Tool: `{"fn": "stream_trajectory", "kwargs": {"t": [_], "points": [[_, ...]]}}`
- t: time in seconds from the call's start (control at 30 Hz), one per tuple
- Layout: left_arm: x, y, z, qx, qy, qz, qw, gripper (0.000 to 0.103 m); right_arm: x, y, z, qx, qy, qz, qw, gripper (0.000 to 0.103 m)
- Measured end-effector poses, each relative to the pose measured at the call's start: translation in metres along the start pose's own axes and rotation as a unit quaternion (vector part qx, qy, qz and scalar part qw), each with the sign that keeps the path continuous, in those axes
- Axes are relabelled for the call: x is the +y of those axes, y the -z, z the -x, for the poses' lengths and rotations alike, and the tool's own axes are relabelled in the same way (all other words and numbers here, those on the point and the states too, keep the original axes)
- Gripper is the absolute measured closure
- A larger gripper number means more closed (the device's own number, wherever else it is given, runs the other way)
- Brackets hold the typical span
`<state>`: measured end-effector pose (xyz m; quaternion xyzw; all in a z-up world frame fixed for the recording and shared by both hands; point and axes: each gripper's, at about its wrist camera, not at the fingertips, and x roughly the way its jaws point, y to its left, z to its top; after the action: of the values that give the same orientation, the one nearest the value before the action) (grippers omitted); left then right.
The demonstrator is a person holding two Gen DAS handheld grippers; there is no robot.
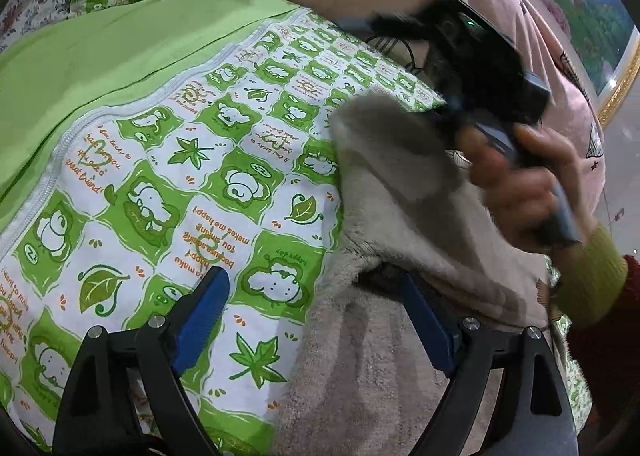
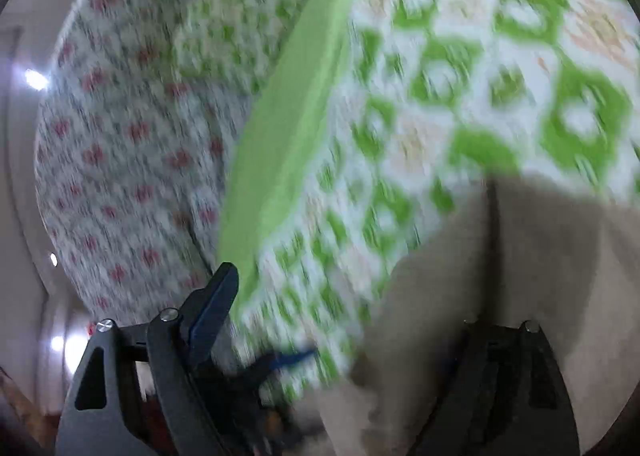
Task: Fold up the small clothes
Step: 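Fold the sweater side inward over the body and open the right tool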
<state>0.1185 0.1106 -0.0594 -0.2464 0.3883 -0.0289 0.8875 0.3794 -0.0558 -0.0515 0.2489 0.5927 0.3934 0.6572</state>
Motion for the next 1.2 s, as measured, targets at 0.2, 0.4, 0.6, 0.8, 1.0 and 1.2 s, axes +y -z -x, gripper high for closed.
{"fn": "stream_trajectory", "kwargs": {"t": [0.2,0.4,0.6,0.8,1.0,1.2], "points": [[-0.001,0.001,0.001,0.002,0.002,0.004,1.0,0.015,-0.013,0.007,0.036,-0.133,0.037,-0.042,0.989,0.013],[-0.008,-0.028,-0.006,0.025,-0.017,0.011,0.9995,0.015,0.013,0.08,0.136,-0.228,0.138,0.019,0.964,0.013],[-0.023,-0.05,-0.037,0.045,-0.093,-0.03,0.9942,0.019,0.006,0.18,0.183,-0.249,0.331,0.003,0.91,0.045],[-0.029,-0.046,-0.042,0.052,-0.118,-0.069,0.9893,0.019,-0.049,0.256,0.233,-0.251,0.434,-0.1,0.859,0.059],[-0.03,-0.023,0.002,0.055,-0.106,-0.091,0.9887,0.02,-0.034,0.316,0.293,-0.351,0.447,-0.145,0.81,0.054],[-0.031,0.03,0.063,0.07,-0.059,-0.126,0.9878,0.02,-0.009,0.386,0.302,-0.373,0.4,-0.148,0.824,0.042]]}}
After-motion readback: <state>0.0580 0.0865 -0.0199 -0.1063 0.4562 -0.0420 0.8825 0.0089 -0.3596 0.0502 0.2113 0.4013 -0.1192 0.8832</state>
